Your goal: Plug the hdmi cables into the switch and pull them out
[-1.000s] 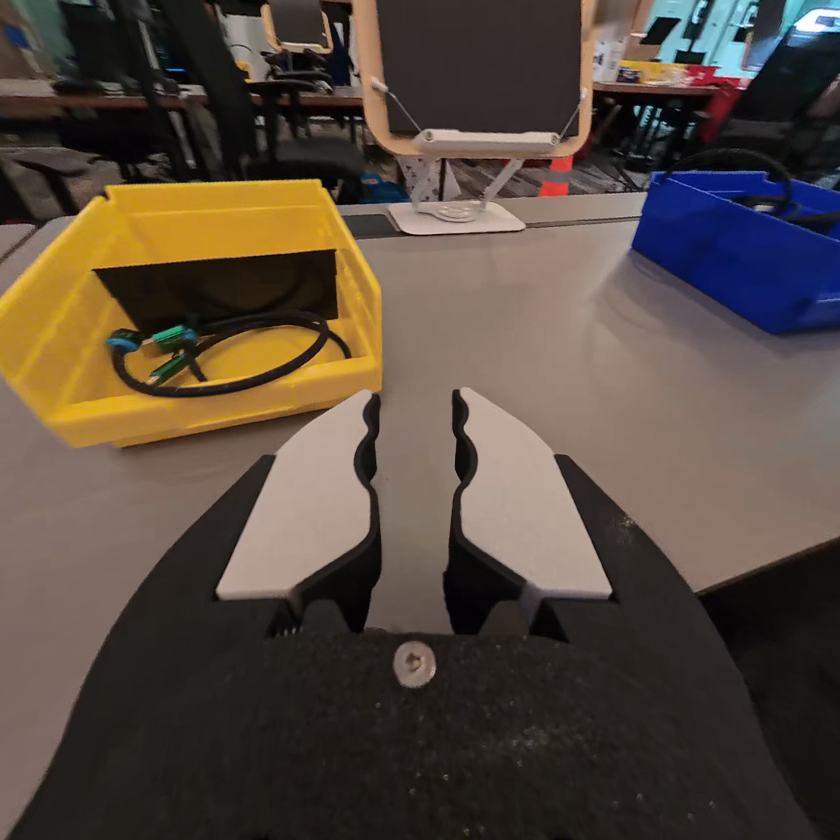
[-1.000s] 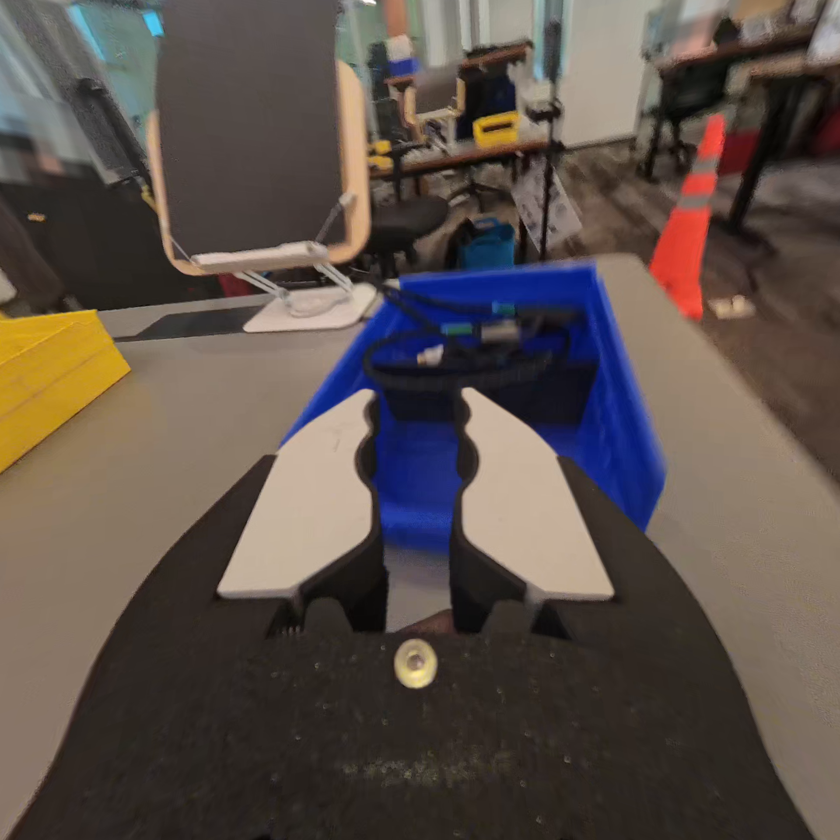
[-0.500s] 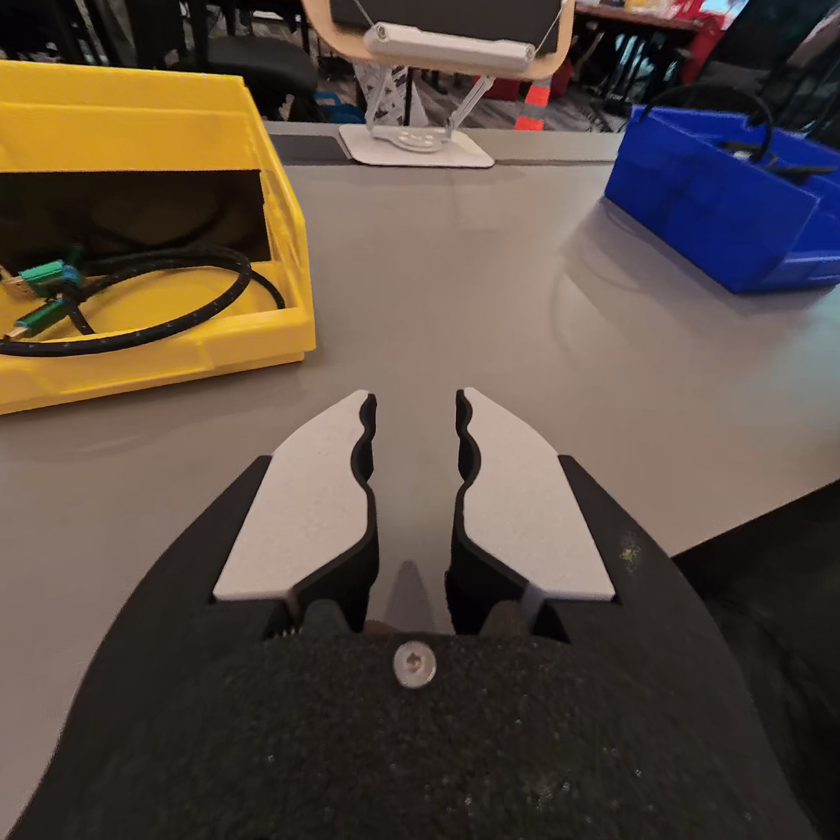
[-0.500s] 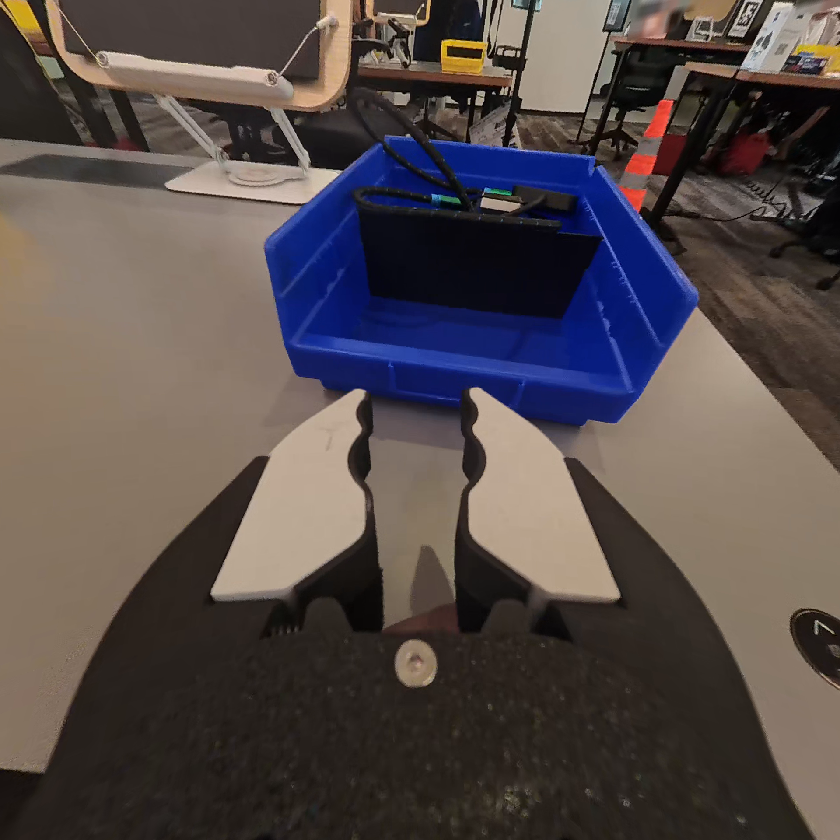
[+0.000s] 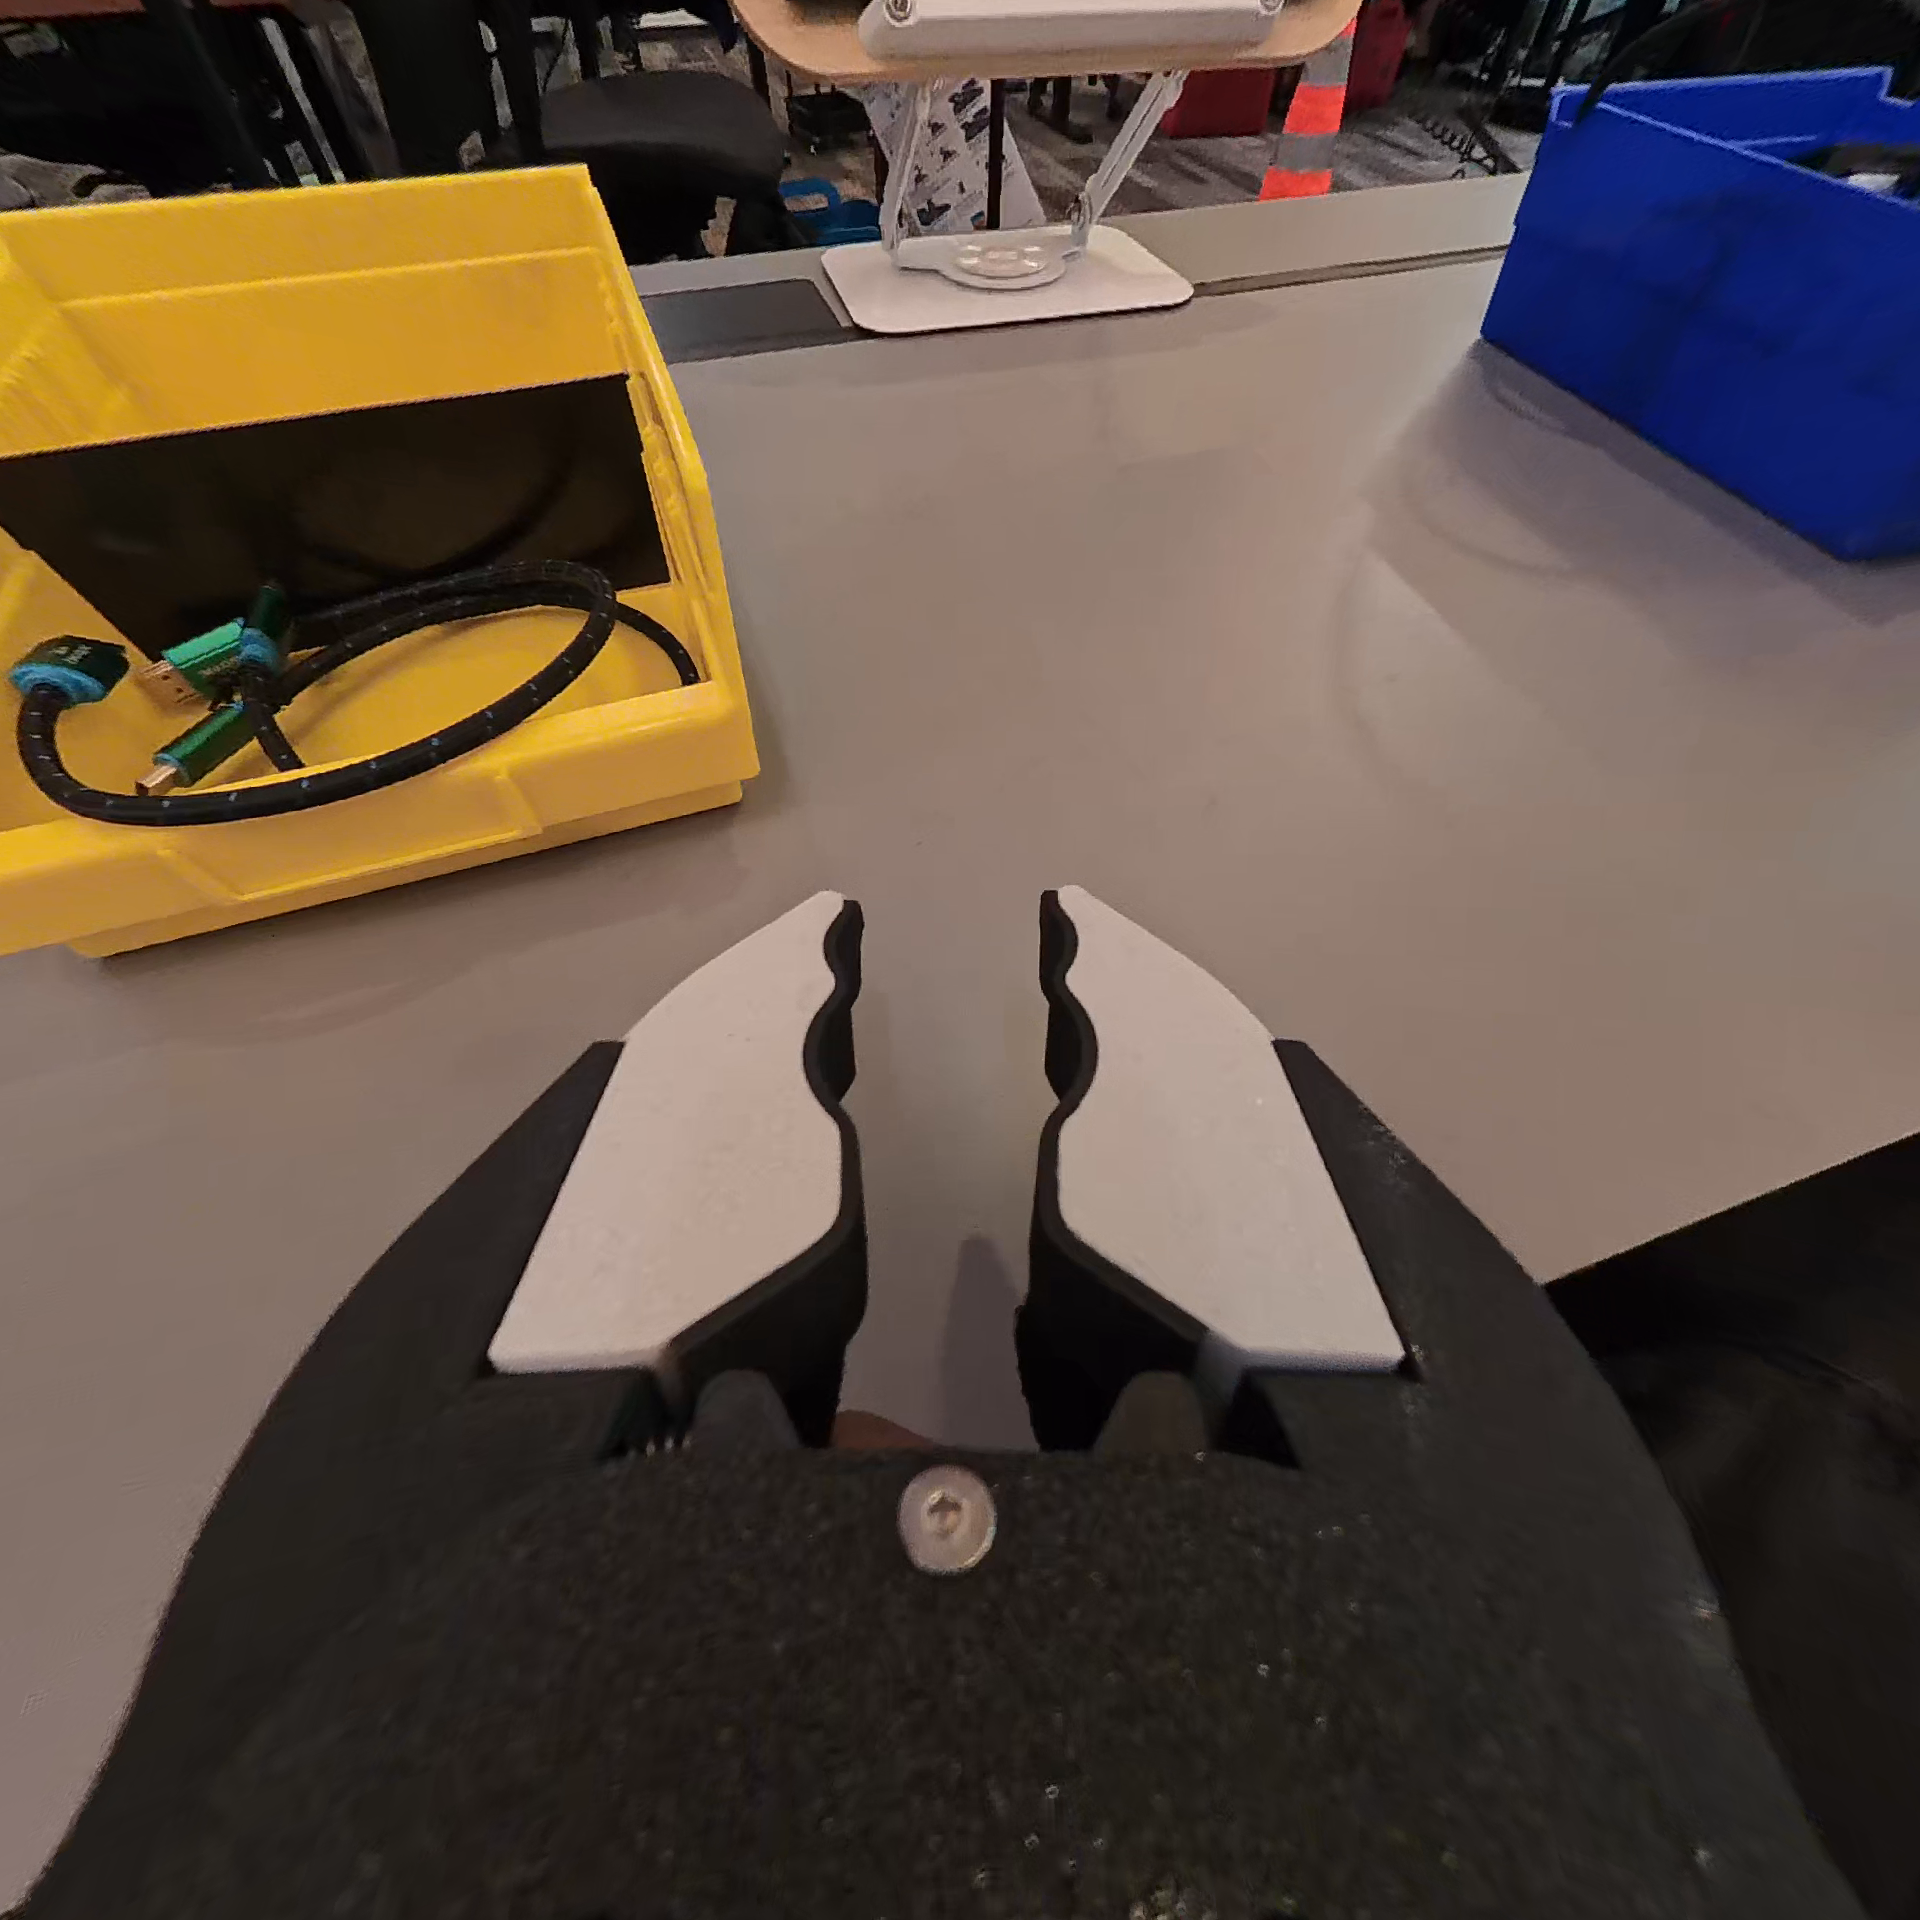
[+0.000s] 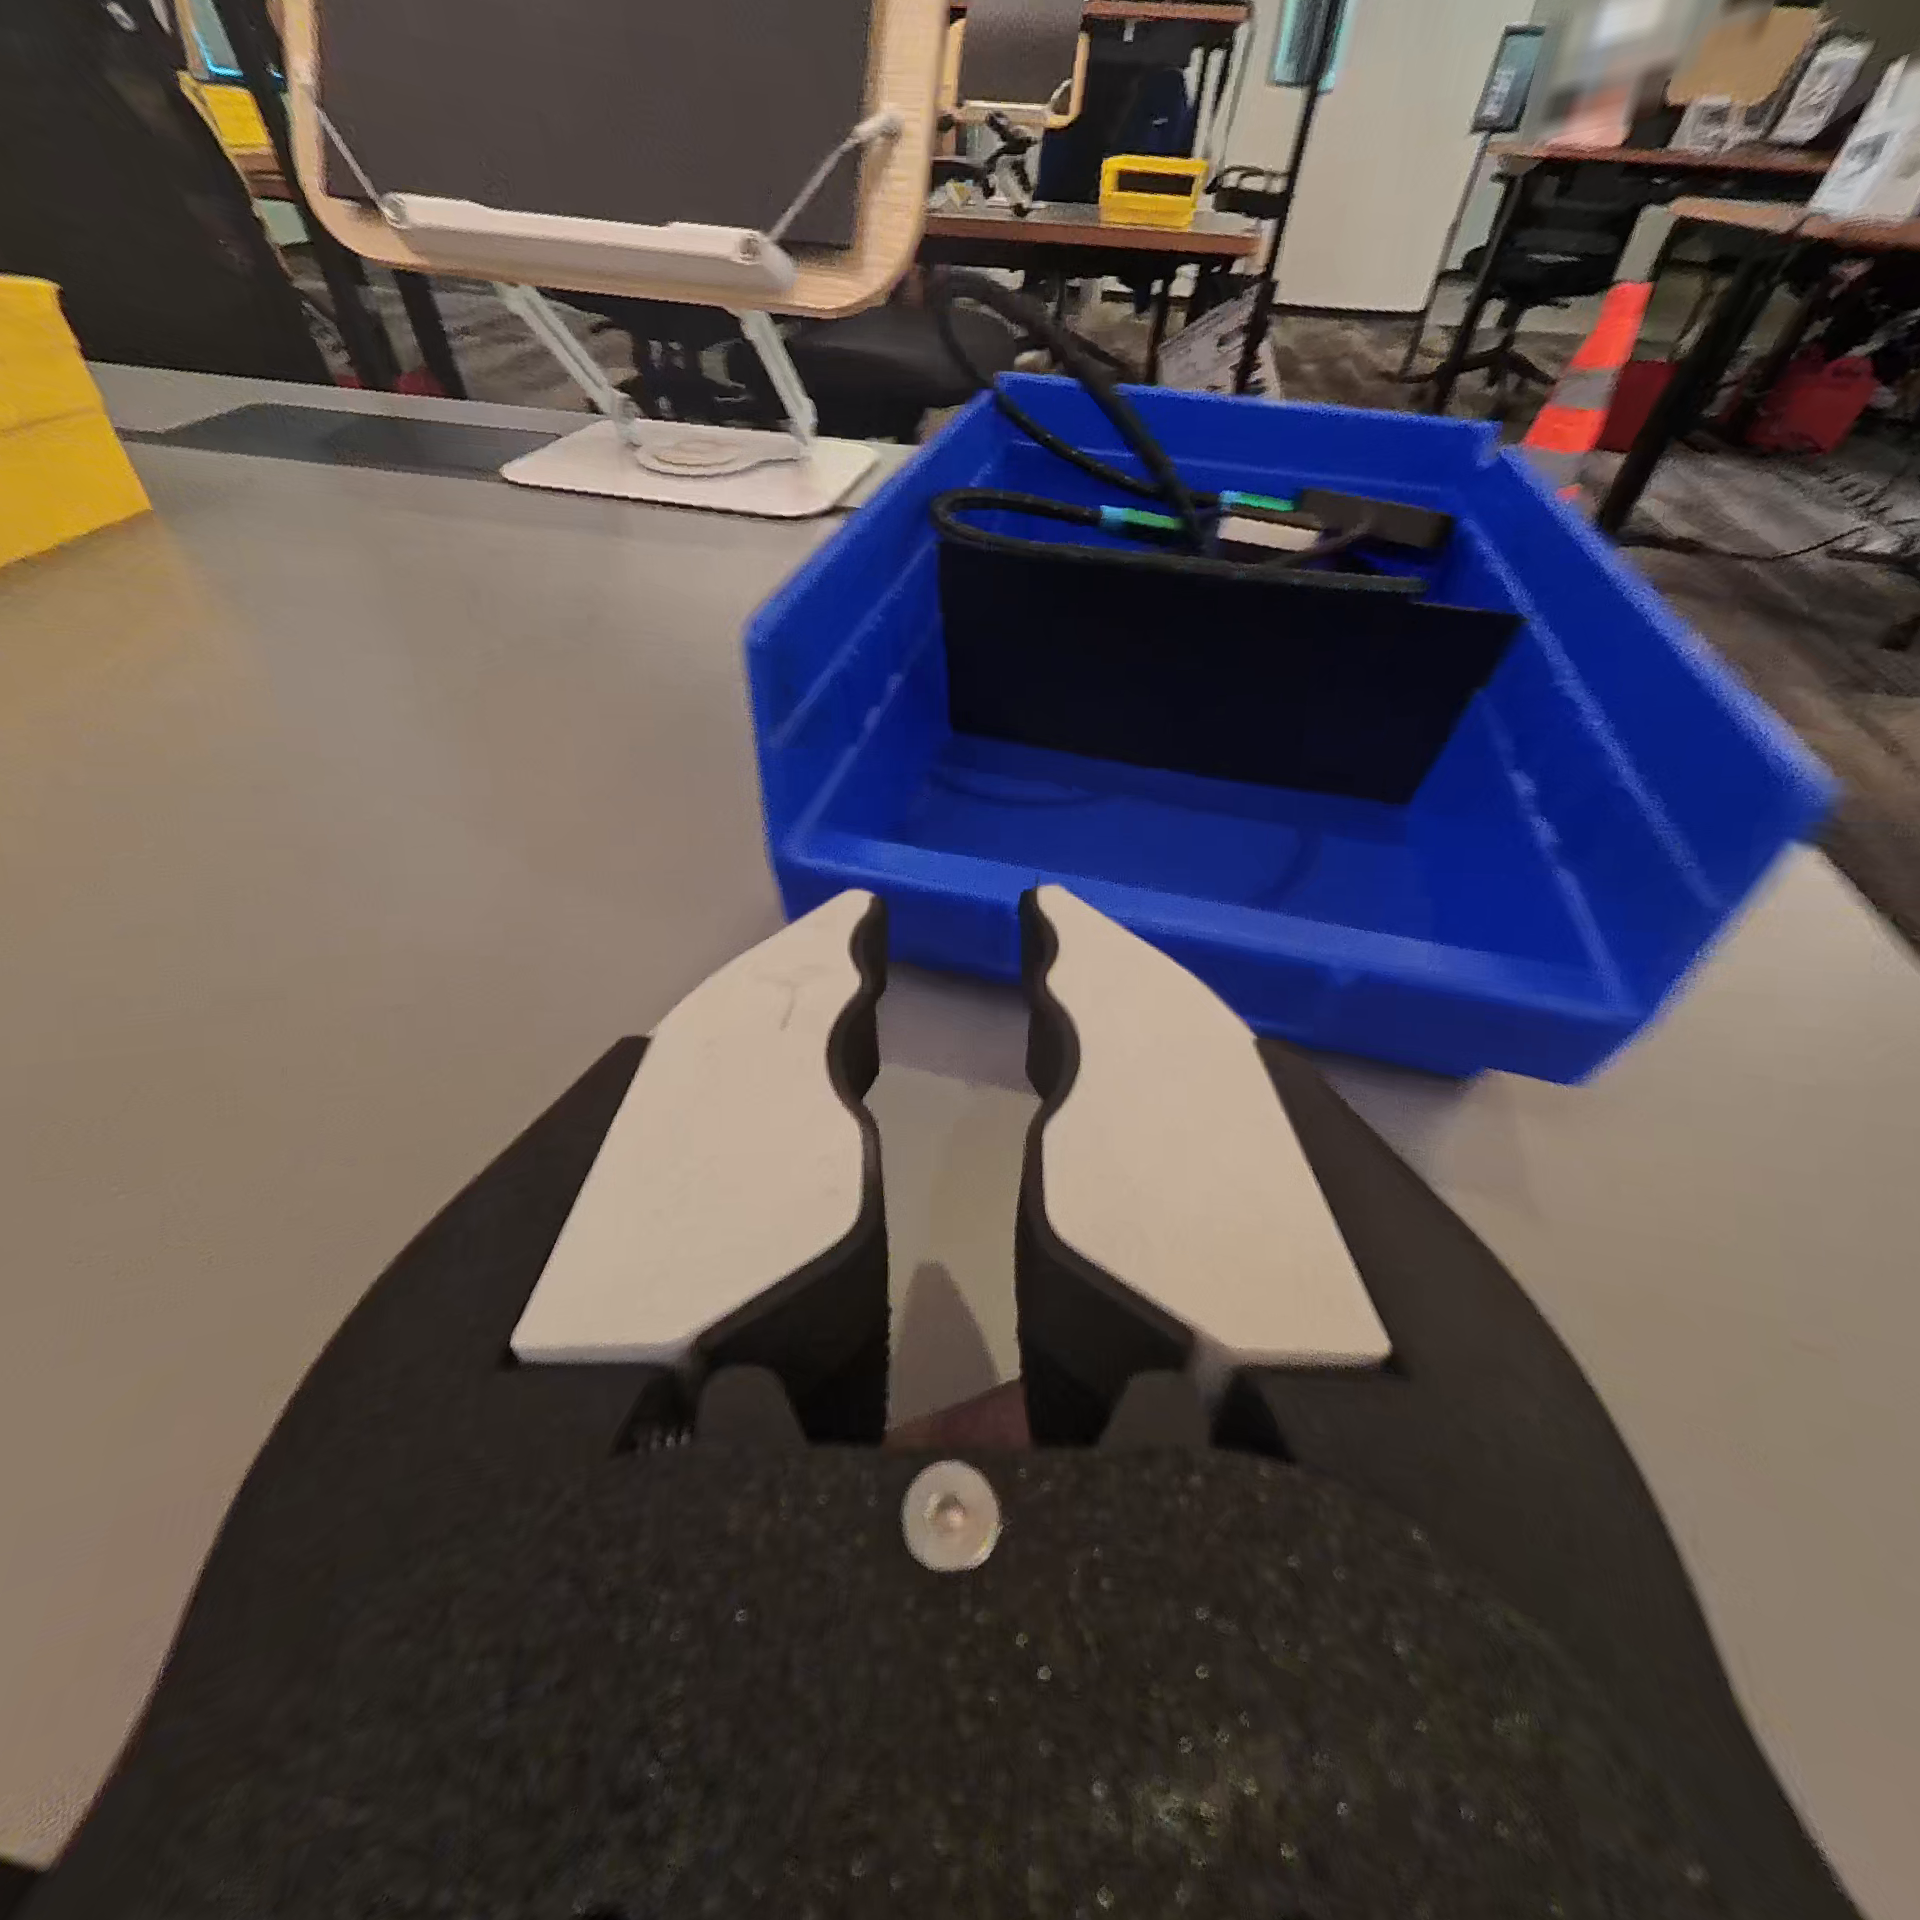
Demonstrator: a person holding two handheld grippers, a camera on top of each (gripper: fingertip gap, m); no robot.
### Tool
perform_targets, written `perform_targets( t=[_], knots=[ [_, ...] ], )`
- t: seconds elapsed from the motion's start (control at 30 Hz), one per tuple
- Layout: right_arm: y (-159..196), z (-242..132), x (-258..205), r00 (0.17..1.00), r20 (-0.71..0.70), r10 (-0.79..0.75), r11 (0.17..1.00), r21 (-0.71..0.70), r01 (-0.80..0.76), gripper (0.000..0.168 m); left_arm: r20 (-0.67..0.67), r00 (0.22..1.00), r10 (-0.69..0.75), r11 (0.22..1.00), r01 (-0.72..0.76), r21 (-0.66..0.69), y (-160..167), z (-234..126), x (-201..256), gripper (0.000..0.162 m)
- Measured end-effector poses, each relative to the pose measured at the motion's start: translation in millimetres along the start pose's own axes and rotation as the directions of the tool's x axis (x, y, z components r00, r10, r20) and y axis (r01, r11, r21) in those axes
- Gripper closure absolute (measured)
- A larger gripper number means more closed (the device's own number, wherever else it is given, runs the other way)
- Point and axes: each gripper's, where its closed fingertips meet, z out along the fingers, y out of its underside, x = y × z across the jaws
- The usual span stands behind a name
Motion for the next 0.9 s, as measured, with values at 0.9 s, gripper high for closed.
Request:
perform_targets(
  t=[0.9],
  knots=[
    [-33, 1, 59, 0.980, -0.184, 0.075, 0.997, 0.035, -0.069, 0.137, -0.512, 0.859, -0.013, 0.999, -0.011, -0.044, -73, 111, 223, 0.116]
  ],
)
